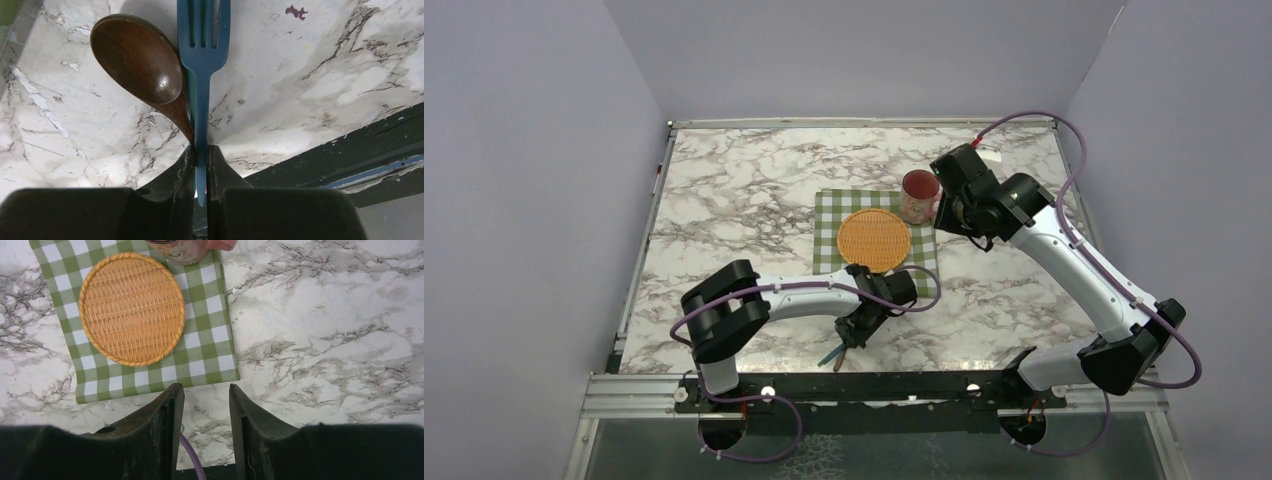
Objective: Set the dinner table for one person
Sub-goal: Pick up the fork at the center of the board.
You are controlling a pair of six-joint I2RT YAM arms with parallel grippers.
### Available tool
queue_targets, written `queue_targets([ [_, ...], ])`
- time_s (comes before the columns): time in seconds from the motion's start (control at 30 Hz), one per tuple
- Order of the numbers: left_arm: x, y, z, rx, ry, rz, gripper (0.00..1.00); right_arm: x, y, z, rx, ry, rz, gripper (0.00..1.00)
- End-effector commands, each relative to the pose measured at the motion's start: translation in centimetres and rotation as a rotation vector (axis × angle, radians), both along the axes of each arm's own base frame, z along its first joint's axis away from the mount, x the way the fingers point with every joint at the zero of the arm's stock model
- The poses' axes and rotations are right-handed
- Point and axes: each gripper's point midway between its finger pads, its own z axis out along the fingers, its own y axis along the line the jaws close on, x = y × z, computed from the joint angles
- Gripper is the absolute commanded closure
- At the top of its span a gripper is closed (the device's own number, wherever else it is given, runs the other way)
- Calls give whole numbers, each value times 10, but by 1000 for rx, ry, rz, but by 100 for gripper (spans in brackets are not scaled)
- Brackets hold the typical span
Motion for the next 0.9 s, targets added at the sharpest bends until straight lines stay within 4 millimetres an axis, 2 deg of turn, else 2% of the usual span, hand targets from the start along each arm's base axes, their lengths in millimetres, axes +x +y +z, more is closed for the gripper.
queue_targets([
  [0.0,-1,-13,-5,-23,20,-20,89,-1,-2,7,31,-26,-24,57],
  [0.3,-4,-9,-2,-25,21,6,79,-2,-3,4,27,-23,-24,57],
  [0.87,-2,2,18,-9,-10,34,77,2,4,0,43,-17,-8,57],
])
